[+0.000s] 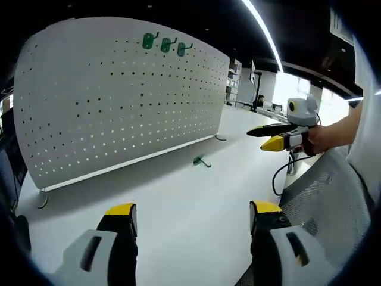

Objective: Insert the hook assembly into the mounting plate slot until the hook locks in place.

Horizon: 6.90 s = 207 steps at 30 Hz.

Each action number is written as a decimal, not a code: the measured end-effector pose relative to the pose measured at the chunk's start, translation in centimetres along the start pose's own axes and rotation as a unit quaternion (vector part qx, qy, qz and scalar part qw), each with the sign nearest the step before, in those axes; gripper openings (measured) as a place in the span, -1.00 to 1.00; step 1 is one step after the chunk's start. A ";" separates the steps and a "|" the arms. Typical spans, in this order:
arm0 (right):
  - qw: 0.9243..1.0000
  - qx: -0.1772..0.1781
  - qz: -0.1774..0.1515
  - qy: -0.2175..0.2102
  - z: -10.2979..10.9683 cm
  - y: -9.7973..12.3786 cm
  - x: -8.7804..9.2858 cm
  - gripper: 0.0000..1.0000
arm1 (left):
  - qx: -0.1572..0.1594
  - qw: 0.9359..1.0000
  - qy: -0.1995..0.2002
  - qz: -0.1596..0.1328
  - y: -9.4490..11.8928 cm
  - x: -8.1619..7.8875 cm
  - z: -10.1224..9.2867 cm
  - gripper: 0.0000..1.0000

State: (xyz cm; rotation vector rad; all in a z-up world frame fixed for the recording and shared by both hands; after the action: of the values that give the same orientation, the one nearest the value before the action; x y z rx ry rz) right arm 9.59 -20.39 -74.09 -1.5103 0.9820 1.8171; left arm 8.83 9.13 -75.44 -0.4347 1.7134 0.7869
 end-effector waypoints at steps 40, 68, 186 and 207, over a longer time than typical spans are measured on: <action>1.000 0.003 0.014 0.011 0.1 0.1 0.5 0.37 | 0.037 0.999 -0.035 0.014 -2.5 -1.5 0.8 0.60; 1.000 0.002 0.022 0.013 0.0 0.1 0.8 0.37 | 0.100 0.989 -0.094 0.056 -7.0 -3.3 1.7 0.57; 0.998 0.026 0.051 -0.022 -0.8 0.7 2.0 0.38 | 0.355 0.811 -0.331 0.327 -26.5 -0.7 -1.5 0.49; 0.998 0.029 0.058 -0.024 -0.8 0.7 2.3 0.34 | 0.350 0.820 -0.323 0.317 -26.8 -0.6 -1.3 0.36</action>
State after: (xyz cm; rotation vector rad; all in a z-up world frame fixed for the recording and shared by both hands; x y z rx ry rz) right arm 9.04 -21.54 -76.30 -1.3947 1.1117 1.8786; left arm 25.47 -10.80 -82.18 0.8746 1.3378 0.5856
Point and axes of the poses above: the point that each gripper's makers call its tool centre point, and the gripper's own axes: y roughly backward along the fingers, z roughly to its left, x roughly out of its underside, the point moved 7 cm from there along y, roughly backward along the fingers, and after that the axes turned 10 degrees about -z, right-handed, at the moved point
